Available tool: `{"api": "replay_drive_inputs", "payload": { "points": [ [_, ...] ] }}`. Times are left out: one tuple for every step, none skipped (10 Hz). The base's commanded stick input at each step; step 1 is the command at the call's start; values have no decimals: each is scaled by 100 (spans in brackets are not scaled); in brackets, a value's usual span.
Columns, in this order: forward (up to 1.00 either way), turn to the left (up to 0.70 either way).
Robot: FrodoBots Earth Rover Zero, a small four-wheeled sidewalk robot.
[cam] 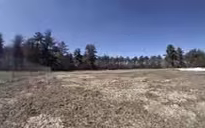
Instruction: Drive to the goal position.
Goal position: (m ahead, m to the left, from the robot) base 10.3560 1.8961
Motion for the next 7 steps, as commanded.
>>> {"api": "replay_drive_inputs", "payload": {
  "points": [
    [70, 0],
    [70, 0],
    [70, 0],
    [70, 0],
    [70, 0],
    [70, 0],
    [70, 0]
  ]
}}
